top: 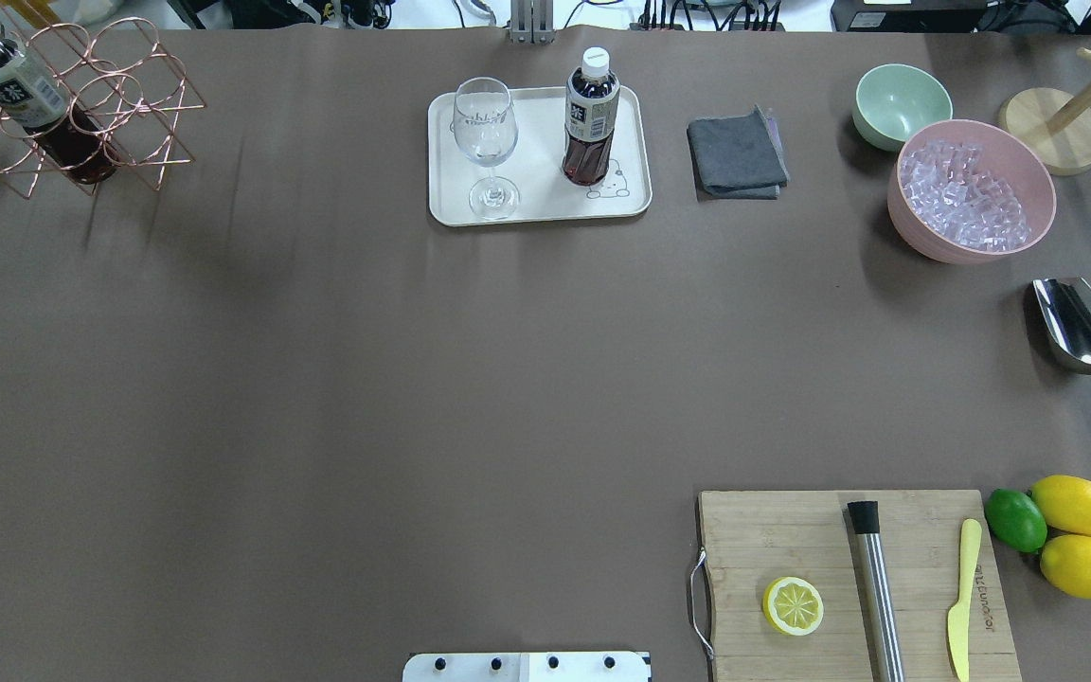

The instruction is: Take tea from basket to plate

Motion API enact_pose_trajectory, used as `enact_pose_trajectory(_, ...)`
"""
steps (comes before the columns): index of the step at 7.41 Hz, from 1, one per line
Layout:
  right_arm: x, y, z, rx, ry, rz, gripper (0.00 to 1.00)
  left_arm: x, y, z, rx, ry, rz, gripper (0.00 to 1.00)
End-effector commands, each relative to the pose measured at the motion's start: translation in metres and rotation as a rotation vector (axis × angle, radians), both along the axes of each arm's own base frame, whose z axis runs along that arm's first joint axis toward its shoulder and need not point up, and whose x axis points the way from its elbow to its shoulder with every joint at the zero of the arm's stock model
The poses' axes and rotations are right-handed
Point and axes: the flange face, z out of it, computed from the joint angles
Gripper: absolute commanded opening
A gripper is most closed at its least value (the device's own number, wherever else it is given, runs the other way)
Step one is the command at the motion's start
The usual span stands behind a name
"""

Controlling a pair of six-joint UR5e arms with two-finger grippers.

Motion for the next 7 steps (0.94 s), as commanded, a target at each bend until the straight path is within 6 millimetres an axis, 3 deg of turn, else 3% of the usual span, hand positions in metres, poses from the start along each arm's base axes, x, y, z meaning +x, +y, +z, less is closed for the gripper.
enact_pose_trajectory(1, 0.000, 0.004, 0.004, -0.009, 0.001, -0.001, 1.00, 0.013, -0.003, 0.012, -0.015, -0.003, 0.016, 0.00)
enact_pose_trajectory(7, 0.000, 0.004, 0.001, 0.000, 0.001, -0.001, 1.00, 0.028, -0.004, 0.032, -0.050, -0.006, 0.038, 0.00)
